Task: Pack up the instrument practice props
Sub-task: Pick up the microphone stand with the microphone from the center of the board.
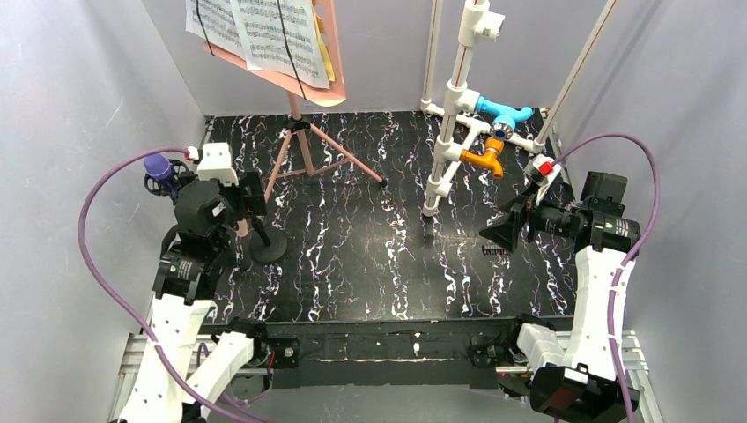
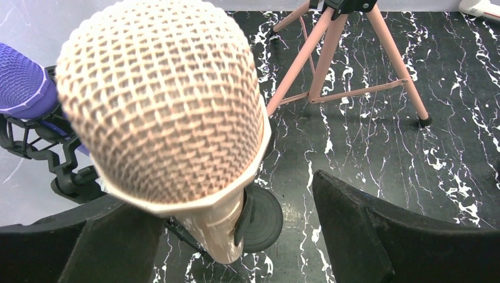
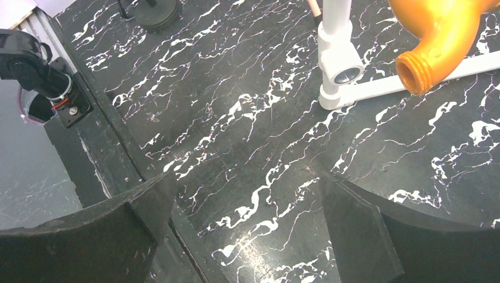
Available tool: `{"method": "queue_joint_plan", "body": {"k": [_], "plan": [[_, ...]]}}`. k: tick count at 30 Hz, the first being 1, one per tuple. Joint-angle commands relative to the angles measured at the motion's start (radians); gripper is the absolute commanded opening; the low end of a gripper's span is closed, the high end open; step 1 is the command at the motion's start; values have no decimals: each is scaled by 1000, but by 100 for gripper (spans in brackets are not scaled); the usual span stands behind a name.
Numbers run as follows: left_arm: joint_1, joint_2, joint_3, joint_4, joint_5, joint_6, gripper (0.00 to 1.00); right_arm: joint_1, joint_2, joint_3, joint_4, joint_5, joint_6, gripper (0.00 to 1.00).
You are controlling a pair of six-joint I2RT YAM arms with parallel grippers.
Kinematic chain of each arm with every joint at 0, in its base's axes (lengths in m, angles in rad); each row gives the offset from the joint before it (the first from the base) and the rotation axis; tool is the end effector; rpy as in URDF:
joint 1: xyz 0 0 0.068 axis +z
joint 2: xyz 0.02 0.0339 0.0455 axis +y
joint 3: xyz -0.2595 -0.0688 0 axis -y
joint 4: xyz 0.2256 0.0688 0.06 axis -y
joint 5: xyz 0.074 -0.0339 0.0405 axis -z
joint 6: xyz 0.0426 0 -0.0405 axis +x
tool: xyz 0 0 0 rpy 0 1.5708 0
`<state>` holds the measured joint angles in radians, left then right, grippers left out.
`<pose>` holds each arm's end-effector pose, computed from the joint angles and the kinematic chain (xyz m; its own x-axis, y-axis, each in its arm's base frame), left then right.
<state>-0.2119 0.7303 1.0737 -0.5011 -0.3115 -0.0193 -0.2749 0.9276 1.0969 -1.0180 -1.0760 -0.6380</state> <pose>0.1318 -0.0150 0.4011 -0.1517 0.0138 -0.9883 -0.0987 0.9947 0.0291 0.1439 -0.0016 0.3476 -0.3235 -0.2026 -0.9243 -0.7763 0.6153 0.1368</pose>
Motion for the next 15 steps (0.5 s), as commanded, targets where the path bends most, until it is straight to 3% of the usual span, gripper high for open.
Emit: {"method": "queue_joint_plan", "body": {"k": [1, 7, 15], "plan": [[23, 19, -3, 64, 24, -12, 85, -3, -11, 10, 18, -18, 7, 100], [37, 13, -58, 126, 3, 6, 80, -3, -11, 9, 16, -20, 9, 100], [39, 2, -109, 170, -6, 44, 64, -3, -6, 12, 18, -18, 9, 100]]}}
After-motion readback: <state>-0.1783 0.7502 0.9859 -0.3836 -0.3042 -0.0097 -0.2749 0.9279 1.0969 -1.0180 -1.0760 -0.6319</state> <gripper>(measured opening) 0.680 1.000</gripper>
